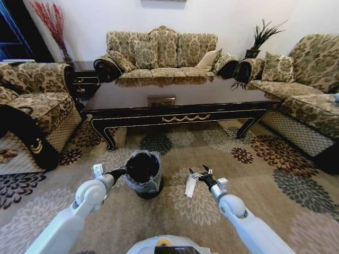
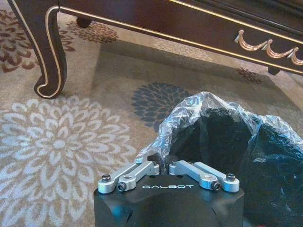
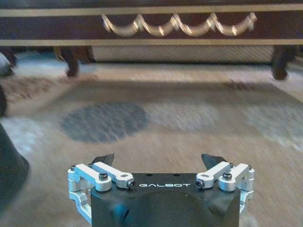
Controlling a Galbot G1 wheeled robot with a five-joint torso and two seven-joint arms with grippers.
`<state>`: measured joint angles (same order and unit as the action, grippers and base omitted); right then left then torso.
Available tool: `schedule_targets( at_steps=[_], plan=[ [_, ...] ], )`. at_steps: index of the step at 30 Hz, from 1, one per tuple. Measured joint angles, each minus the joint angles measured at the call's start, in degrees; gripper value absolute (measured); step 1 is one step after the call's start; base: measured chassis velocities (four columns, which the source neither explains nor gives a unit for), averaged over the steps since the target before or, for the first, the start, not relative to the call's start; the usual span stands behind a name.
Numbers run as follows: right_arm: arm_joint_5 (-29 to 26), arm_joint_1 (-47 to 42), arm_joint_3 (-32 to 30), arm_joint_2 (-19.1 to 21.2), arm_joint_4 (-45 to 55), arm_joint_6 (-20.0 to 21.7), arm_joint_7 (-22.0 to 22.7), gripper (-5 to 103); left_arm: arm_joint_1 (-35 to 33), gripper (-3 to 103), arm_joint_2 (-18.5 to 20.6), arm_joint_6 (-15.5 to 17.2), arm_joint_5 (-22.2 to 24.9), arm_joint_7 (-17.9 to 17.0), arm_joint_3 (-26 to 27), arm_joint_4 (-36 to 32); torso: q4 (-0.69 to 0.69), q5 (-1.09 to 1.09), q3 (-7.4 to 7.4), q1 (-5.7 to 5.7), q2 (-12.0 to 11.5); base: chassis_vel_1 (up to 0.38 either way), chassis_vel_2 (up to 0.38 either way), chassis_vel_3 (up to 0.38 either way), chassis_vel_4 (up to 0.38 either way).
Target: Move to the front of the table and pick up the trash from the floor, then place it into the trash bin.
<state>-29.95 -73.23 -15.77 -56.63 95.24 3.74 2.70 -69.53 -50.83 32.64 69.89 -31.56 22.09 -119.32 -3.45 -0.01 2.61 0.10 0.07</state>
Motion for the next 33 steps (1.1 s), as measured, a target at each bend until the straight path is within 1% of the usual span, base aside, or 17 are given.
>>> schedule_targets(
  at_steps=[3,5,7,10,13,14,16,23,29,33],
  plan=[
    [0.34,0.41,-0.24,-1.91,-4.11,0.44,0.83,100,0.56,4,0.06,-0.09,0.32,0.00,-0.39,0.53,-0.02,0.00,0.00,0.00,0.00,0.000,0.000,0.000,0.000],
    [0.35,0.71,-0.23,-2.47,-5.12,0.54,0.94,100,0.50,4,0.06,-0.10,0.32,0.01,-0.54,0.55,-0.01,0.01,0.00,0.00,0.00,0.000,0.000,0.000,0.000],
    [0.44,1.10,-0.27,-3.39,-6.73,0.59,1.07,100,0.57,4,0.01,-0.13,0.31,-0.03,-1.00,0.56,0.03,0.01,0.00,0.00,0.00,0.000,0.000,0.000,0.000],
    [1.35,1.59,-0.47,-5.35,-9.97,0.49,1.13,100,1.04,4,-0.16,-0.22,0.30,-0.38,-2.20,0.57,-0.01,0.00,0.00,0.00,0.00,0.000,0.000,0.000,0.000],
    [1.79,2.00,-0.42,-6.36,-11.34,0.33,1.10,100,1.04,4,-0.21,-0.32,0.29,-0.62,-2.40,0.57,-0.01,0.01,0.00,0.00,0.00,0.000,0.000,0.000,0.000],
    [2.20,2.55,-0.19,-7.52,-12.86,0.10,0.94,100,0.86,4,-0.21,-0.42,0.29,-0.78,-2.43,0.55,0.00,0.01,0.00,0.00,0.00,0.000,0.000,0.000,0.000],
    [2.32,2.71,-0.11,-7.81,-13.28,0.02,0.87,100,0.79,4,-0.21,-0.46,0.28,-0.82,-2.43,0.54,0.00,0.00,0.00,0.00,0.00,0.000,0.000,0.000,0.000],
    [3.28,6.12,0.97,-11.27,-18.95,-1.30,0.05,100,0.13,4,-0.33,-0.97,0.06,-1.60,-2.49,0.38,0.01,0.01,0.00,0.00,0.00,0.000,0.000,0.000,0.000],
    [3.45,8.16,1.90,-12.39,-21.72,-1.94,-0.21,100,0.07,4,-0.34,-1.12,0.06,-1.63,-2.45,0.41,0.00,0.00,0.00,0.00,0.00,0.000,0.000,0.000,0.000],
    [5.06,10.70,2.88,-14.14,-26.58,-3.00,-0.56,100,0.14,4,-0.07,-1.63,0.04,-1.74,-2.45,0.80,0.01,0.00,0.00,0.00,0.00,0.000,0.000,0.000,0.000]
  ],
)
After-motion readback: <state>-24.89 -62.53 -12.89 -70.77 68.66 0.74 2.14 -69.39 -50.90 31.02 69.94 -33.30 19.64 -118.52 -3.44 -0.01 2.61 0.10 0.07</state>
